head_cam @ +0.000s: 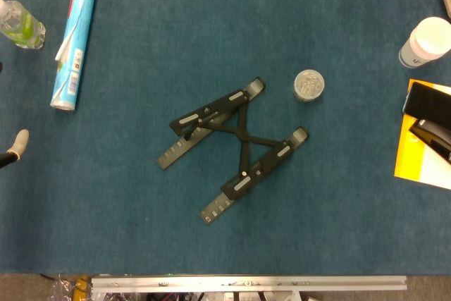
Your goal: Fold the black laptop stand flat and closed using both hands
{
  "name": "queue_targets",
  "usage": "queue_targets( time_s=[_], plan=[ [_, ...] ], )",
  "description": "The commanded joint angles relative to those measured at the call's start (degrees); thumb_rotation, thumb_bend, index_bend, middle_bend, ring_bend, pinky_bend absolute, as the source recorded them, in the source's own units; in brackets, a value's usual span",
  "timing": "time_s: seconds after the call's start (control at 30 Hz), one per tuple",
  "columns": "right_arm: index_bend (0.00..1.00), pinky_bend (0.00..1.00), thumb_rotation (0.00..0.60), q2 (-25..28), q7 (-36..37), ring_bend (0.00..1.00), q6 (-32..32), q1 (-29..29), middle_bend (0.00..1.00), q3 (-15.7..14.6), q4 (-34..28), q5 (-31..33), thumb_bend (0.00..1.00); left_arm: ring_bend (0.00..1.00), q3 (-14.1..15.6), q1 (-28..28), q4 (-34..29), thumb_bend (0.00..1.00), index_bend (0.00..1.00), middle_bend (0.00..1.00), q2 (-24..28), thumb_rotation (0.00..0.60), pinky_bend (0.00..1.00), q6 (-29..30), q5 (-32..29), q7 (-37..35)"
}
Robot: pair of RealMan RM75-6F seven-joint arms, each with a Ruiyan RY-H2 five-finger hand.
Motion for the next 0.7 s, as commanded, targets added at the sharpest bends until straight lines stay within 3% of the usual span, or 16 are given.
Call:
queue_targets(
  time_s=[0.03, 0.4, 0.7],
  plan=[
    [0.13, 0.1, 0.6, -0.03, 0.16, 0.05, -0.33, 0.16, 0.14, 0.06, 0.17, 0.17, 0.1, 0.0, 0.09, 0.06, -0.15, 0.26, 0.02, 0.0, -0.03, 0.6, 0.0, -0.04, -0.08, 0.16],
    [0.13, 0.1, 0.6, -0.14, 2.5, 0.05, -0.83, 1.34, 0.14, -0.14, 0.01, -2.53, 0.1, 0.0, -0.14, 0.45, -0.99, 0.26, 0.02, 0.0, 0.07, 0.6, 0.0, 0.69, -0.55, 1.1],
    [0.13, 0.1, 0.6, -0.06, 1.4, 0.05, -7.71, 6.79, 0.14, -0.7, -3.8, -7.0, 0.1, 0.0, -0.26, 0.16, -1.47, 0.26, 0.02, 0.0, -0.15, 0.6, 0.0, 0.06, -1.26, 2.08]
  ],
)
